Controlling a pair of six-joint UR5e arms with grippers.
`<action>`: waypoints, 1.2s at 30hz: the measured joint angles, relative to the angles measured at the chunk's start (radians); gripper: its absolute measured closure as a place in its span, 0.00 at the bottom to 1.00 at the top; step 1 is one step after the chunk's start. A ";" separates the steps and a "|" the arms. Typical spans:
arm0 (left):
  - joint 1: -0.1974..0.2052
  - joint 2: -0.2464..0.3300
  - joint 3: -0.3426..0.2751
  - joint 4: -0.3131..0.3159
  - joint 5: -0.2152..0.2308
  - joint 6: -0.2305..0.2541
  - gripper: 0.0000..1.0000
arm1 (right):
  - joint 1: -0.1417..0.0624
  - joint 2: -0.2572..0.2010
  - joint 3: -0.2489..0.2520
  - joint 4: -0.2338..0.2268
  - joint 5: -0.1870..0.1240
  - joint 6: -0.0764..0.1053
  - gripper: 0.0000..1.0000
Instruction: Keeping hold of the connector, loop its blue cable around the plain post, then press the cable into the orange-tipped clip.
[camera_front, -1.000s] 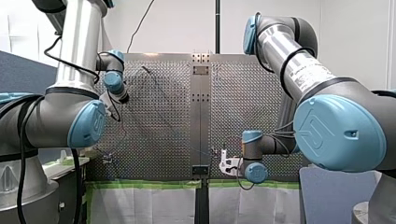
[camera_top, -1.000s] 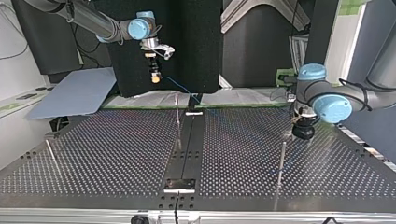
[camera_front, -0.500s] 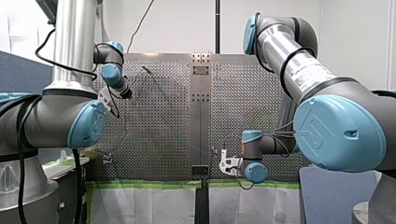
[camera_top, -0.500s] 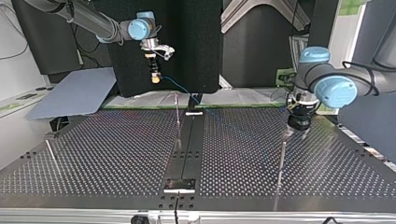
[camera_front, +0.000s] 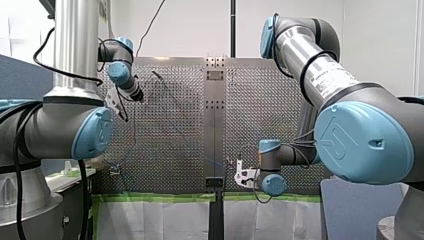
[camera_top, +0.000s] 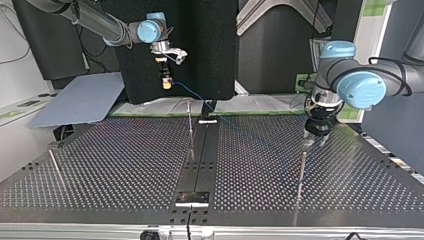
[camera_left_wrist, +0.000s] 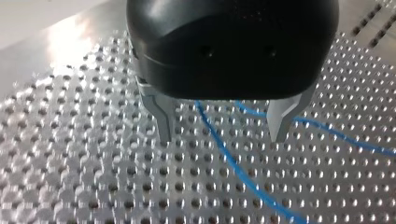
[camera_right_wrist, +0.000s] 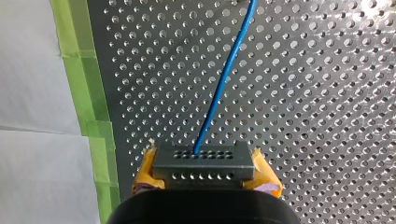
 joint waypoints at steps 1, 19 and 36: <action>-0.003 0.007 0.000 -0.007 0.000 0.006 0.00 | 0.000 0.000 0.000 0.000 0.000 0.000 1.00; -0.020 0.180 0.037 -0.180 -0.001 0.127 0.00 | 0.001 0.000 -0.017 0.031 0.002 -0.001 1.00; -0.107 0.341 0.204 -0.348 -0.044 0.294 0.00 | 0.007 0.000 -0.025 0.054 0.002 -0.001 1.00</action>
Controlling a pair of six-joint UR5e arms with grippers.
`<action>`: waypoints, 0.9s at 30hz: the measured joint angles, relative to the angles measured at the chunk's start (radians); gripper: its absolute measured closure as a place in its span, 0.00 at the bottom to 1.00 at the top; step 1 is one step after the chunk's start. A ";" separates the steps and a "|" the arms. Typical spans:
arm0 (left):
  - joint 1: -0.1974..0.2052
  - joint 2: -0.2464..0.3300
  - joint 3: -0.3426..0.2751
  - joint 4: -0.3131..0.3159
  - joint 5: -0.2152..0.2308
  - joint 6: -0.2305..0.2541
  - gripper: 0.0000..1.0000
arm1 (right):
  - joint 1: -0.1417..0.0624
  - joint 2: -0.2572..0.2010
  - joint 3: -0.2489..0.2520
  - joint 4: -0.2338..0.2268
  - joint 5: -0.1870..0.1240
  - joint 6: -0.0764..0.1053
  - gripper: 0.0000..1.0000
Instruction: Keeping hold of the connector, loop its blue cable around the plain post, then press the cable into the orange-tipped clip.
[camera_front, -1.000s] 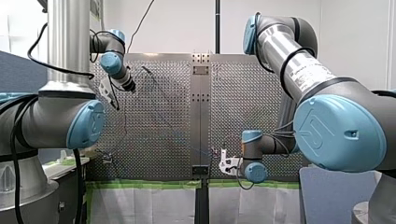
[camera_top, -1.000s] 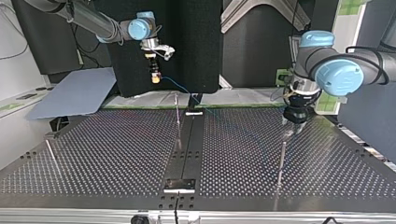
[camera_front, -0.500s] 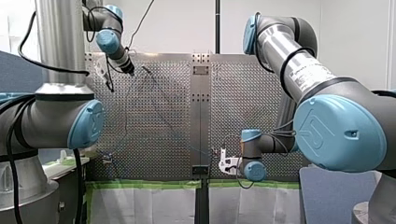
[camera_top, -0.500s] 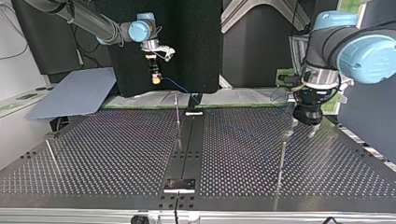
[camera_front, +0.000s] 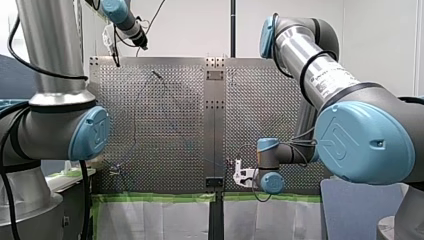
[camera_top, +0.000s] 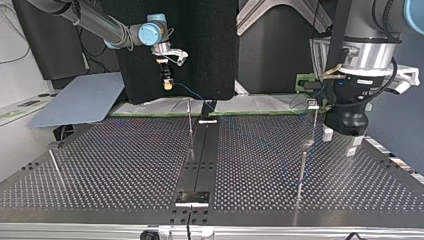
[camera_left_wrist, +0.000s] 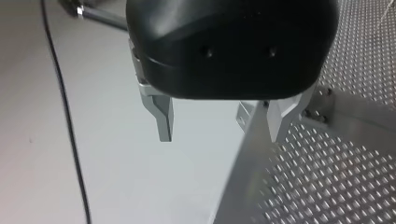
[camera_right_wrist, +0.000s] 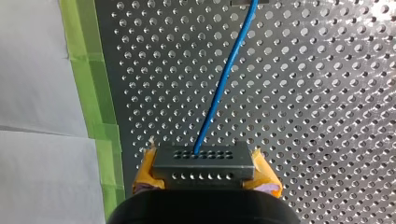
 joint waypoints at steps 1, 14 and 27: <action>-0.009 0.001 0.009 -0.008 -0.008 0.009 0.00 | 0.000 0.000 0.000 0.001 0.000 0.000 1.00; -0.142 -0.111 0.143 -0.142 -0.140 0.143 0.00 | 0.001 0.000 -0.001 0.004 0.000 0.000 1.00; -0.257 -0.234 0.266 -0.265 -0.263 0.219 0.00 | 0.001 0.000 -0.001 0.013 0.002 -0.001 1.00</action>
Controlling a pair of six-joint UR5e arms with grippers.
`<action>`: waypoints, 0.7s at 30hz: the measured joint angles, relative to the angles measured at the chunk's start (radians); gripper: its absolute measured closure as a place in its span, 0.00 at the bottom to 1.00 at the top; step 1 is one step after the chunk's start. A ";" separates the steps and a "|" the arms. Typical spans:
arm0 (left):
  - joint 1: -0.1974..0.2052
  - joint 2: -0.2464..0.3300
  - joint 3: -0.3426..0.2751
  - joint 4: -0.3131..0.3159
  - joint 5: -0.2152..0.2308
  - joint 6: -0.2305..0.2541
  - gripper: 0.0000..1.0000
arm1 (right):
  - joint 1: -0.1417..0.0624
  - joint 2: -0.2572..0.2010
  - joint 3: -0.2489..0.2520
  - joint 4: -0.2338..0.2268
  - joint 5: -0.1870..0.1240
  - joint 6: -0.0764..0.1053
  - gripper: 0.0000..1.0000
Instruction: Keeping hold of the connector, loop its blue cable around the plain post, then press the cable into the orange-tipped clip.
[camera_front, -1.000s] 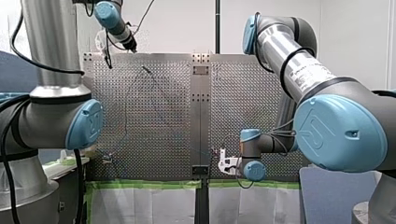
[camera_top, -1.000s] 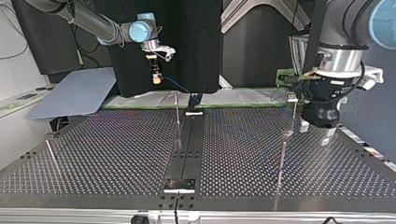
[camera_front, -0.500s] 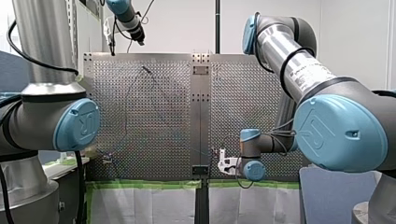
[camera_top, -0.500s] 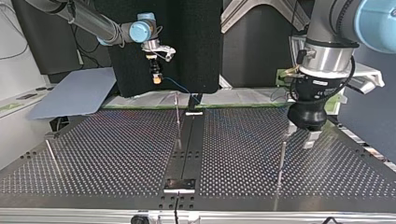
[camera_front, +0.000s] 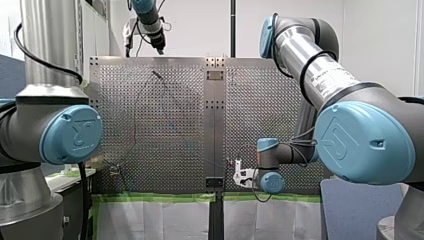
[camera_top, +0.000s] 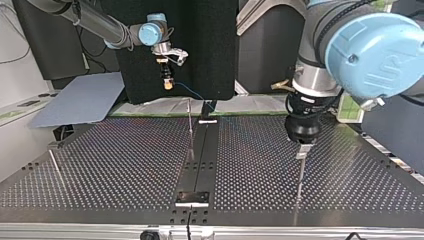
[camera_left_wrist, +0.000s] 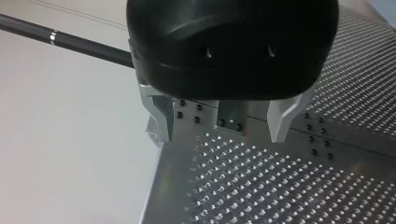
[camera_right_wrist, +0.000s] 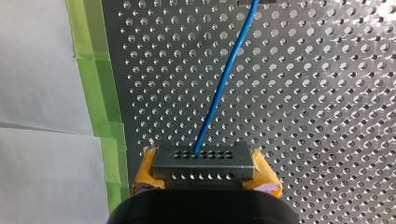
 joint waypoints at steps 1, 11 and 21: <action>-0.003 -0.007 0.007 -0.008 -0.007 0.000 0.00 | 0.000 0.000 0.000 -0.001 -0.001 0.000 1.00; -0.003 -0.043 0.025 -0.033 -0.064 -0.001 0.00 | 0.000 0.000 0.000 -0.004 -0.002 0.001 1.00; 0.001 -0.043 -0.006 -0.049 -0.146 0.021 0.00 | 0.000 0.000 0.000 0.001 -0.003 0.000 1.00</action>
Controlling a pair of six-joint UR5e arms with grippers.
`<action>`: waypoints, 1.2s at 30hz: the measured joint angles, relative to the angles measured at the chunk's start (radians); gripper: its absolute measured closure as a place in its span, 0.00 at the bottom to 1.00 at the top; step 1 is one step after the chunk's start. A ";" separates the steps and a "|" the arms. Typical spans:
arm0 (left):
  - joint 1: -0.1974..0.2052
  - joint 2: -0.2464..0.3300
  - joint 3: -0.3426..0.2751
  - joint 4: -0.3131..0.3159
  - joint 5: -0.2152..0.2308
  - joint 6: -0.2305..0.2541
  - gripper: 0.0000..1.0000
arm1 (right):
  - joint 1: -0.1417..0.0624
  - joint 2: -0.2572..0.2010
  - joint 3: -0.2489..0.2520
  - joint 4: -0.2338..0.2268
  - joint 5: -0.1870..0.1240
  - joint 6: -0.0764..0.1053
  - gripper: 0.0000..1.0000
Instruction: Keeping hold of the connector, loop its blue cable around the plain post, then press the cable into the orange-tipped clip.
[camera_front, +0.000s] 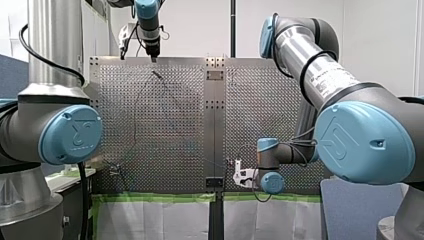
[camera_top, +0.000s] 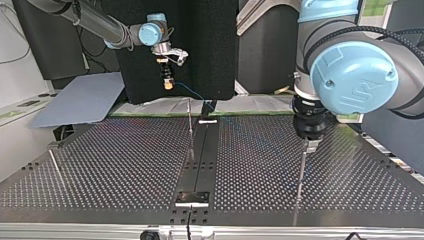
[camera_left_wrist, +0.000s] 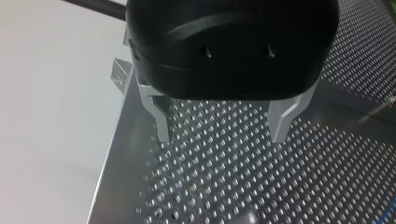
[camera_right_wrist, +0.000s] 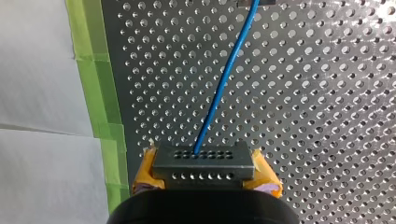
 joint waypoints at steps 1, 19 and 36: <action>0.001 0.000 -0.001 -0.001 -0.009 0.002 0.00 | 0.000 0.000 0.000 0.000 0.000 0.000 1.00; 0.007 0.001 -0.003 -0.028 -0.167 0.013 0.00 | 0.000 0.000 0.000 0.001 0.000 -0.001 1.00; -0.003 0.001 -0.003 -0.005 -0.126 0.040 0.00 | 0.000 0.000 0.000 0.001 0.000 0.000 1.00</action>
